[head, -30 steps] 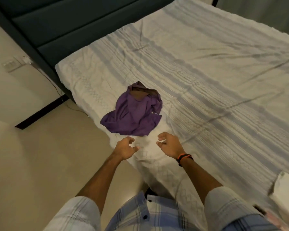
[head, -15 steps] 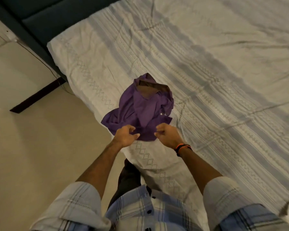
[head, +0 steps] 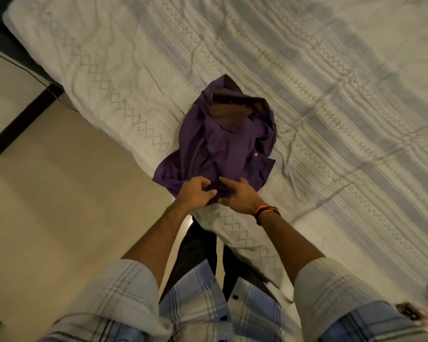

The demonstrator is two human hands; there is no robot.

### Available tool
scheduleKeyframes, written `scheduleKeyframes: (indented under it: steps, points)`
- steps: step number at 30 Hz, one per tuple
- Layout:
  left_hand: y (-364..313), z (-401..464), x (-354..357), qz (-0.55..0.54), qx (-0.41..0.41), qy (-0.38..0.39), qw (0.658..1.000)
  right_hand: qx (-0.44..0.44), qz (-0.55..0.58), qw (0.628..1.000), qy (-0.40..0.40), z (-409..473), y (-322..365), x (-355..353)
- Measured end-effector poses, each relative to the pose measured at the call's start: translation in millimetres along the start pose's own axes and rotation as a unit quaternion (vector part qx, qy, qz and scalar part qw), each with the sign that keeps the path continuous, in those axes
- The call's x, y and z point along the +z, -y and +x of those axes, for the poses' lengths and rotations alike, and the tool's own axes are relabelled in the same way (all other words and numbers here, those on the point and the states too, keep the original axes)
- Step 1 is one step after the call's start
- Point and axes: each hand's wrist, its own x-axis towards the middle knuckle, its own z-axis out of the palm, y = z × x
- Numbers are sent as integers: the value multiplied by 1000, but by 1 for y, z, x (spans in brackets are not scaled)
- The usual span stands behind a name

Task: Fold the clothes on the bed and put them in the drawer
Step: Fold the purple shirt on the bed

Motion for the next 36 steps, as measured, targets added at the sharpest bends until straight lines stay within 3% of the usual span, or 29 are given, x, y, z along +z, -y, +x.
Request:
scheduleKeyframes:
  steps: [4, 11, 19, 27, 31, 36]
  points:
    - [0, 3, -4, -2, 1, 10, 1000, 8, 12, 999, -29, 3, 12, -1]
    - [-12, -6, -11, 24, 18, 6, 1000, -27, 273, 955, -115, -16, 29, -13]
    - [-48, -44, -21, -9, 65, -125, 990, -160, 437, 875, -135, -75, 58, -46]
    - [-97, -106, -18, -48, 221, -234, 946, -292, 470, 820, -144, -159, 45, -71]
    - [-119, -142, -13, -113, 235, -245, 934, -321, 412, 830, -196, -193, 33, -73]
    - [-151, -193, -8, -189, 298, -241, 904, -286, 265, 876, -283, -217, 13, -62]
